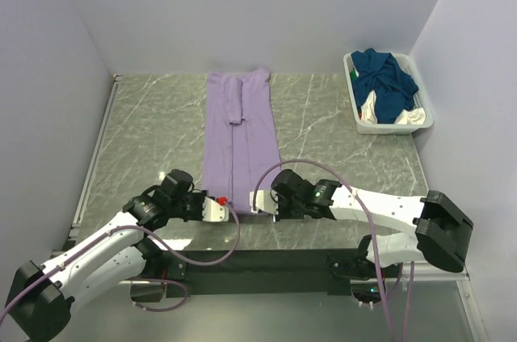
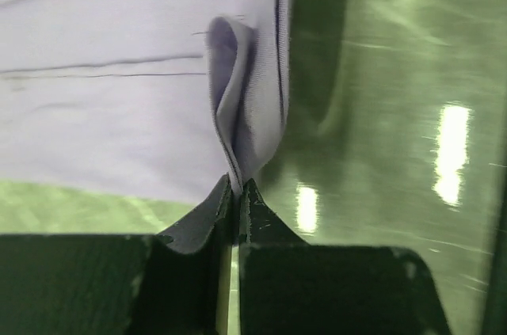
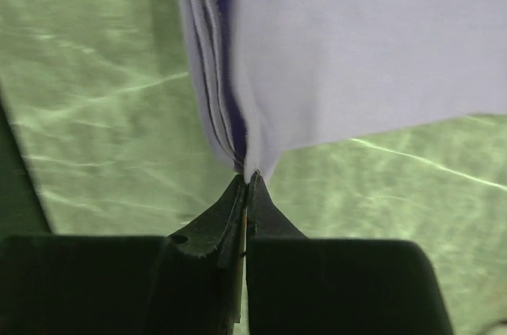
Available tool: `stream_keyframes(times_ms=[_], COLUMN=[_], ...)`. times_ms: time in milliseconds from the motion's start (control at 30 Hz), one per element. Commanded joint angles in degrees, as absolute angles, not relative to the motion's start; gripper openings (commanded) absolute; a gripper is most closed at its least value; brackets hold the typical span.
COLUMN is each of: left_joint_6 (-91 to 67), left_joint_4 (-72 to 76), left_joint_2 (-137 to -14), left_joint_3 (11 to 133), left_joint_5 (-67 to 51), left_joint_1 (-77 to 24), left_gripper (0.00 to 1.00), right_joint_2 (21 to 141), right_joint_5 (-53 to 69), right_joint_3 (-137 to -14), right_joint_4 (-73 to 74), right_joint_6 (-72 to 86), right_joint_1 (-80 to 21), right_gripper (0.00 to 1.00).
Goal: Fold and stack the t-shirts
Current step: Fold the tshirt
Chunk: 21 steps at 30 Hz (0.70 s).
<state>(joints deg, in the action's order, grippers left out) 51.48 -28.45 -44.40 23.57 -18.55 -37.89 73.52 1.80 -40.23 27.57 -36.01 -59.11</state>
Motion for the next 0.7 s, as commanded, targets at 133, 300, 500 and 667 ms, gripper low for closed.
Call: stream_keyframes(times_ms=[133, 300, 500, 667], left_joint_6=[59.9, 64.1, 67.9, 70.1], left_joint_4=[-15.2, -6.3, -0.5, 2.1], left_joint_2=[-47.6, -54.8, -65.6, -73.1], left_joint_3=[26.1, 27.7, 33.0, 37.3], left_joint_5=[-19.2, -22.6, -28.3, -31.6], left_joint_1=[-29.5, -23.8, -17.7, -14.9], left_gripper=[0.01, 0.01, 0.01, 0.01], right_joint_2=[76.2, 80.8, 88.1, 93.9], right_joint_5=[0.1, 1.2, 2.8, 4.0], right_joint_3=[-46.9, -51.6, -58.5, -64.6], right_joint_4=[22.8, 20.5, 19.9, 19.9], right_joint_6=[-46.9, -52.2, -56.2, -58.5], right_joint_1=[-51.9, -46.4, -41.8, -38.3], right_gripper=[0.00, 0.00, 0.00, 0.00])
